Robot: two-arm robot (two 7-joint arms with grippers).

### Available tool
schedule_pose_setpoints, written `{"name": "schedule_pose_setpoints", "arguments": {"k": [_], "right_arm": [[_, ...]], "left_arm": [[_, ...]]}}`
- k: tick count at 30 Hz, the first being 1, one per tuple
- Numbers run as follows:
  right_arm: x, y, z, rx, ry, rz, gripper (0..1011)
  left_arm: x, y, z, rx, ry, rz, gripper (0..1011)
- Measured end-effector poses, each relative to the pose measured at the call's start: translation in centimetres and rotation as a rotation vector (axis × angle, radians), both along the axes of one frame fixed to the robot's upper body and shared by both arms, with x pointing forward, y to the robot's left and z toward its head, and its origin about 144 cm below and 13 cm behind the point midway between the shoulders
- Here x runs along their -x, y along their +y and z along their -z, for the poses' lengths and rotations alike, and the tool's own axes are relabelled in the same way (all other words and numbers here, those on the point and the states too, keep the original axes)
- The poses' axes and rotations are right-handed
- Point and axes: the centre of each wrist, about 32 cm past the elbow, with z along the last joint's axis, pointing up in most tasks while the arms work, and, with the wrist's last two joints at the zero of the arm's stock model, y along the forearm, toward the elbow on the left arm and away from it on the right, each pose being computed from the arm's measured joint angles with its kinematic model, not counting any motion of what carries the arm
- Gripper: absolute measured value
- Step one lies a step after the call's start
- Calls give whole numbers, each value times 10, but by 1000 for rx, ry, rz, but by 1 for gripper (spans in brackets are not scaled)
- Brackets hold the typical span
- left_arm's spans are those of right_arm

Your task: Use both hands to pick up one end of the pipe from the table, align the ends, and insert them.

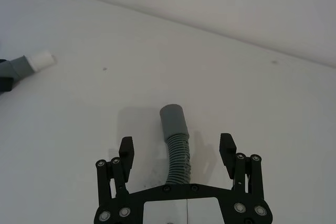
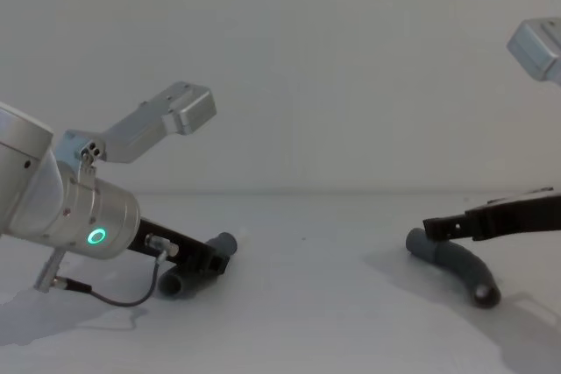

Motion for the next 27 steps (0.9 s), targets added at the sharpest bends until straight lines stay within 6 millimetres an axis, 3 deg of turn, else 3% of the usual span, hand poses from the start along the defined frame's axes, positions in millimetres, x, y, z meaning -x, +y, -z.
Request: {"name": "schedule_pose_setpoints", "arguments": {"k": [27], "right_arm": [[-12,-1,0,5,116,-12,1001]], "left_arm": [[0,0,0,0,0,0,366]]}}
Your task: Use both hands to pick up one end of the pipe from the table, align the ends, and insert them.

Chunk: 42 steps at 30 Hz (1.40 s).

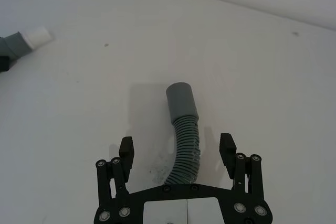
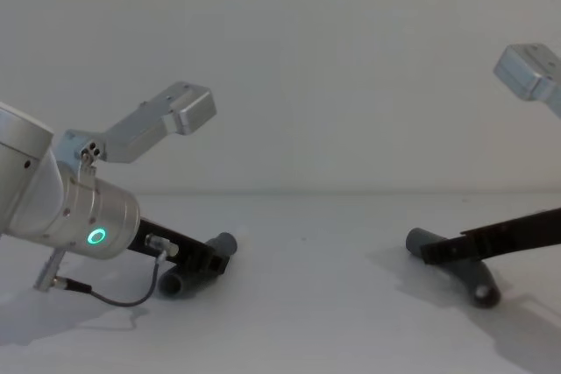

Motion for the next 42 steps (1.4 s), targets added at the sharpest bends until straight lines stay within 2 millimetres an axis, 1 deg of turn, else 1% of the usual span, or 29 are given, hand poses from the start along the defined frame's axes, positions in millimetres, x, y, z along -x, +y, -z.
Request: {"name": "schedule_pose_setpoints", "arguments": {"k": [13,34,39,42], "right_arm": [[-6,3,3,11,27,-18,1001],[-8,3,10,23,42,-27,998],[-9,3,11,24,43,-27,909],[-9,3,11,24,43,-27,823]], "left_arm": [[0,0,0,0,0,0,366],[0,0,0,0,0,0,366],[0,0,0,0,0,0,366],[0,0,0,0,0,0,366]]}}
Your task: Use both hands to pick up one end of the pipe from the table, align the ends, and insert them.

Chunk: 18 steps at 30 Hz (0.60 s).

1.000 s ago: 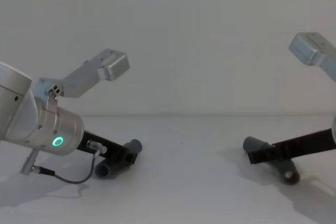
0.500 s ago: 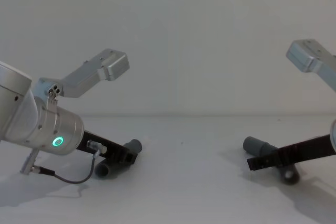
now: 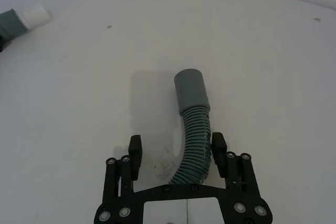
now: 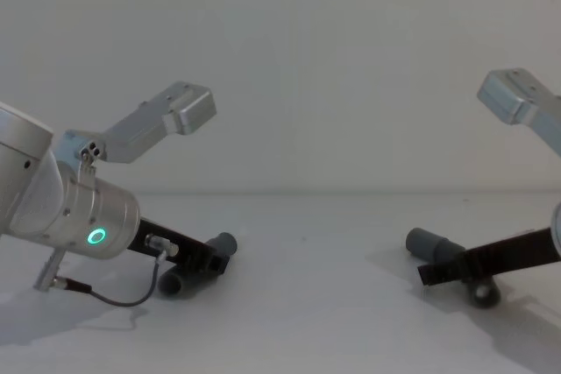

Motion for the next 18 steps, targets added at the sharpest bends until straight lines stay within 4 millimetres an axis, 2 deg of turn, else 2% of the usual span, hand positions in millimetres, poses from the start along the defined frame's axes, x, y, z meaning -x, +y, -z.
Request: {"name": "schedule_pose_setpoints", "arguments": {"k": [5,8,11,12,16,18], "right_arm": [[0,0,0,0,0,0,659],[0,0,0,0,0,0,600],[0,0,0,0,0,0,456],[0,0,0,0,0,0,456],[0,0,1,1,0,0,318],[0,0,1,1,0,0,287]], "left_arm": [[0,0,0,0,0,0,366],[0,0,0,0,0,0,366],[0,0,0,0,0,0,366],[0,0,0,0,0,0,366],[0,0,0,0,0,0,366],[0,0,0,0,0,0,366]]}}
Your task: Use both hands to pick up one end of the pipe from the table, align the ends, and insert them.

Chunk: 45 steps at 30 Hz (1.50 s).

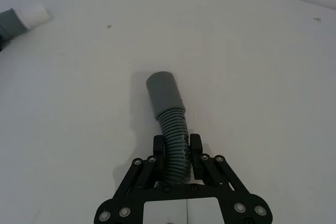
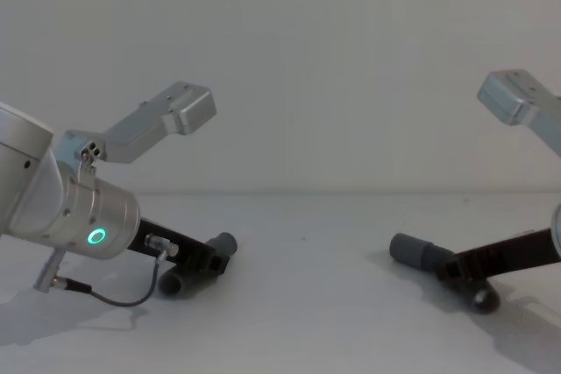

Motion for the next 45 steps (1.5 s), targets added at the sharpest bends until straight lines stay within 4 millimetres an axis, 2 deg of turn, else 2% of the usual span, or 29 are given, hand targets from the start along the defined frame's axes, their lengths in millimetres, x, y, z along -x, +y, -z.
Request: {"name": "schedule_pose_setpoints", "arguments": {"k": [29,45], "right_arm": [[4,-4,1,-10,-32,-10,289],[12,-33,-17,-17,-198,-95,289]], "left_arm": [[2,-3,-3,-11,-31,4,366],[9,-24,-31,-20,-226,65,366]]}}
